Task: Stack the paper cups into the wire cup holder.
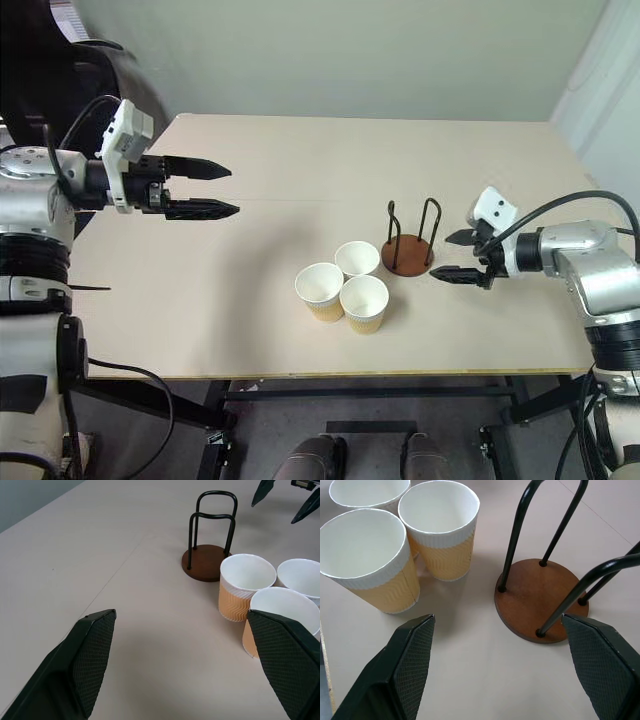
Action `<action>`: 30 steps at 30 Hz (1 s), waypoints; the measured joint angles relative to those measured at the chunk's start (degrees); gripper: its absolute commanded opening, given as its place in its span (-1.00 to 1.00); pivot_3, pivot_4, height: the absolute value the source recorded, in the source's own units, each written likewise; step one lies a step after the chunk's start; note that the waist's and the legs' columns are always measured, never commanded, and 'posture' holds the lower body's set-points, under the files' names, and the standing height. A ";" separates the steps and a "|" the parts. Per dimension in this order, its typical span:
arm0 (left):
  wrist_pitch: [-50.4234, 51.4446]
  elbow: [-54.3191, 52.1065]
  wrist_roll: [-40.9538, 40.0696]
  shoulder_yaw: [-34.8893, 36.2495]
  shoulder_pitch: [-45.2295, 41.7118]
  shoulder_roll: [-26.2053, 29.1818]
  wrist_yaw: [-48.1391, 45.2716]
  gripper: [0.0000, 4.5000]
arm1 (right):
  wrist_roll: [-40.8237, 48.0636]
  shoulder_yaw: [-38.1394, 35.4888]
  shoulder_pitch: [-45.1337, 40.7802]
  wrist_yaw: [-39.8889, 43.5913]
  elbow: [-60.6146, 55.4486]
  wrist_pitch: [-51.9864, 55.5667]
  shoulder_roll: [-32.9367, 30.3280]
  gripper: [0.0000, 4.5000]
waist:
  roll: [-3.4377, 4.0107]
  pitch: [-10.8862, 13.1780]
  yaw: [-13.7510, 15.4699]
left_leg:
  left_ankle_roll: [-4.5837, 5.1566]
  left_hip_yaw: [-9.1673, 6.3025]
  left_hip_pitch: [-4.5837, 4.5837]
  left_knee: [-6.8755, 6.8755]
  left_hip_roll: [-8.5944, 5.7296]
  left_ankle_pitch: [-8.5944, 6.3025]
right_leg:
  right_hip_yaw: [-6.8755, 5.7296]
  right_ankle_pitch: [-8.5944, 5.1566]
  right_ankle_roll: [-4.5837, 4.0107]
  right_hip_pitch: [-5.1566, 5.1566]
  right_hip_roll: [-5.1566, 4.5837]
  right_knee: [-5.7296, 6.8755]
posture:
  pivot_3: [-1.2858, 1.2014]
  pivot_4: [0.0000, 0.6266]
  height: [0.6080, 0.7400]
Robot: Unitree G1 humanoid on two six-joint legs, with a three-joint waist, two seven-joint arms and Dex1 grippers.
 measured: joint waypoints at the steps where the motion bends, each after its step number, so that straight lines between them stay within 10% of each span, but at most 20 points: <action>1: -0.01 0.11 0.02 0.00 0.00 0.00 0.02 1.00 | 0.00 0.00 -0.15 0.00 0.00 -0.02 0.00 0.81 | 0.00 0.00 0.00 | 0.00 0.00 0.00 0.00 0.00 0.00 | 0.00 0.00 0.00 0.00 0.00 0.00 | 0.03 -0.52 1.00; 16: -0.77 0.60 0.14 -0.92 -1.86 -0.40 -1.29 1.00 | -0.34 0.03 -2.38 -0.46 5.57 -2.55 1.72 0.81 | -0.01 0.00 0.04 | 0.00 -0.01 -0.01 0.00 0.00 -0.01 | 0.00 0.00 0.00 0.00 0.00 -0.01 | 0.03 -0.52 1.00; 30: -0.86 0.47 -5.39 -6.43 -2.38 -11.60 -1.66 1.00 | -3.33 0.03 -4.42 -5.70 10.73 -4.81 4.26 0.81 | 0.00 0.00 -0.22 | 0.04 0.04 0.01 0.04 0.02 -0.02 | -0.01 0.05 0.11 0.00 -0.02 0.02 | 0.03 -0.52 1.00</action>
